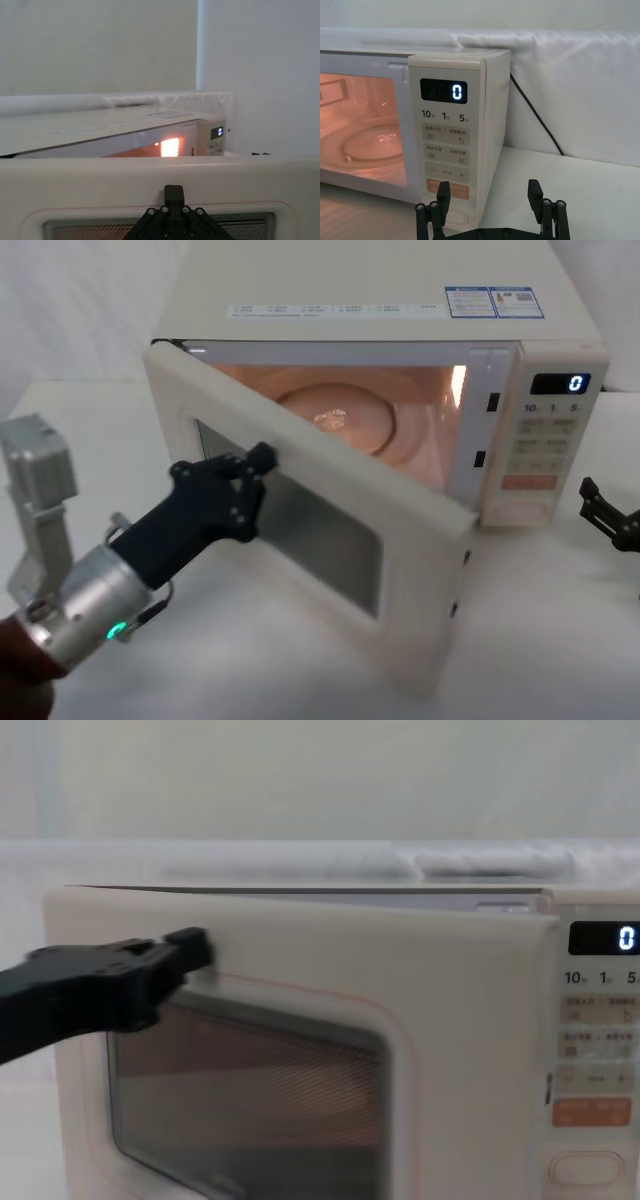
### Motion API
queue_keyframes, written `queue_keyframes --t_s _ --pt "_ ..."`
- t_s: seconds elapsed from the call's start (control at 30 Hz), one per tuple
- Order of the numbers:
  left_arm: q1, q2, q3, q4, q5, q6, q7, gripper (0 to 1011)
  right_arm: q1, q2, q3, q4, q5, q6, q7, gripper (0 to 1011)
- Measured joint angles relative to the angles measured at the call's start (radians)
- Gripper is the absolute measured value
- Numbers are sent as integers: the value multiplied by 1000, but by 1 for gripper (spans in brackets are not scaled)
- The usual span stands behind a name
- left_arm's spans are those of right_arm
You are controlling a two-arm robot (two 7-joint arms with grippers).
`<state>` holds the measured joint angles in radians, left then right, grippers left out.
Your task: Press the button to open the microwave door with one hand; close the microwave door with the other hand.
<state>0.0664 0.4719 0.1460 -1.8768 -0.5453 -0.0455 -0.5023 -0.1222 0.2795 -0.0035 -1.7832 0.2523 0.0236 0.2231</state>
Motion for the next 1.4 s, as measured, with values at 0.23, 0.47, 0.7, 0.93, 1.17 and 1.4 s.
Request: queue_keyframes --t_s 0.23,0.47,0.7,0.93,1.17,1.4 --pt "-77 -21 85 37 8 14 -2 0 0 0 0 0 0 0 0 1002" --pt "-138 -62 164 73 53 29 55 0 0 0 0 0 0 0 0 1002" --pt "-182 -100 219 97 74 43 97 0 0 0 0 0 0 0 0 1002" --pt "-232 -127 267 118 86 58 101 0 0 0 0 0 0 0 0 1002" --pt "-287 -153 305 148 106 71 105 0 0 0 0 0 0 0 0 1002" --pt "-338 -183 338 190 132 95 119 0 0 0 0 0 0 0 0 1002"
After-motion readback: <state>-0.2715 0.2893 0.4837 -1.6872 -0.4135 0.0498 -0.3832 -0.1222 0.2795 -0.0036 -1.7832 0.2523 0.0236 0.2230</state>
